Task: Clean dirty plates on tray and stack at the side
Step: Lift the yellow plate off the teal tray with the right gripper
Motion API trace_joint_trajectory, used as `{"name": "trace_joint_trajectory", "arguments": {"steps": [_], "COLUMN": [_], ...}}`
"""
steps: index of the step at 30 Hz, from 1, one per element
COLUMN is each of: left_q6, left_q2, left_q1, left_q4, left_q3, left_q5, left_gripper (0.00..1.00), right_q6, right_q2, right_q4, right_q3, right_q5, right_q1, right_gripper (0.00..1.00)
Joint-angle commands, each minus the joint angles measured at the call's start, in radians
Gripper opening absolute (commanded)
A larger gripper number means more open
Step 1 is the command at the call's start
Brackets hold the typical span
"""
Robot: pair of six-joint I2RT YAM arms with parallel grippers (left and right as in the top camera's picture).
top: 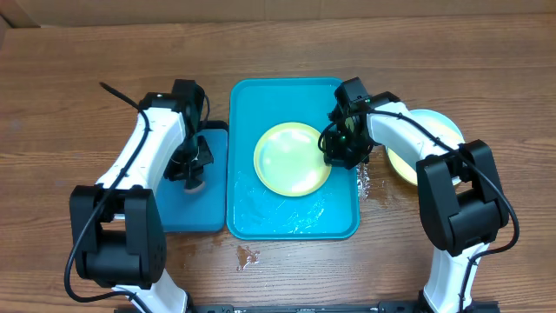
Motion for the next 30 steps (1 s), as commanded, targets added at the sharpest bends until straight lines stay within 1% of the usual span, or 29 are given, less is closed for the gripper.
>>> {"name": "trace_joint_trajectory", "arguments": {"steps": [1, 3, 5, 8, 10, 14, 15, 17, 18, 22, 30], "left_q6": [0.063, 0.074, 0.079, 0.079, 0.079, 0.079, 0.079, 0.079, 0.079, 0.079, 0.062], "left_q2": [-0.035, -0.058, -0.095, -0.156, -0.210, -0.318, -0.343, -0.404, -0.433, -0.537, -0.686], "left_q1": [0.035, 0.055, 0.079, 0.113, 0.138, 0.173, 0.177, 0.182, 0.182, 0.182, 0.182], "left_q4": [-0.021, -0.053, -0.088, -0.148, -0.189, -0.245, -0.251, -0.257, -0.257, -0.254, -0.241], "left_q3": [0.059, 0.104, 0.159, 0.253, 0.329, 0.464, 0.489, 0.536, 0.554, 0.584, 0.585], "left_q5": [0.120, 0.148, 0.161, 0.161, 0.161, 0.161, 0.161, 0.160, 0.158, 0.135, 0.027], "left_gripper": [0.32, 0.42, 0.50, 0.56, 0.66, 0.79, 0.83, 0.96, 1.00, 1.00, 1.00], "right_q6": [-0.013, -0.014, -0.017, -0.017, -0.017, -0.017, -0.017, -0.017, -0.017, -0.026, -0.214], "right_q2": [-0.034, -0.071, -0.105, -0.136, -0.145, -0.145, -0.145, -0.139, -0.138, -0.138, -0.154], "right_q4": [-0.039, -0.070, -0.097, -0.119, -0.114, -0.033, -0.006, 0.054, 0.079, 0.169, 0.237], "right_q3": [0.067, 0.114, 0.173, 0.256, 0.302, 0.335, 0.334, 0.333, 0.333, 0.333, 0.335], "right_q5": [0.097, 0.144, 0.204, 0.293, 0.352, 0.464, 0.496, 0.584, 0.624, 0.801, 1.039], "right_q1": [0.017, 0.045, 0.086, 0.157, 0.217, 0.353, 0.385, 0.457, 0.486, 0.588, 0.739], "right_gripper": [0.04, 0.04, 0.04, 0.04, 0.04, 0.04, 0.04, 0.04, 0.04, 0.04, 0.04]}}
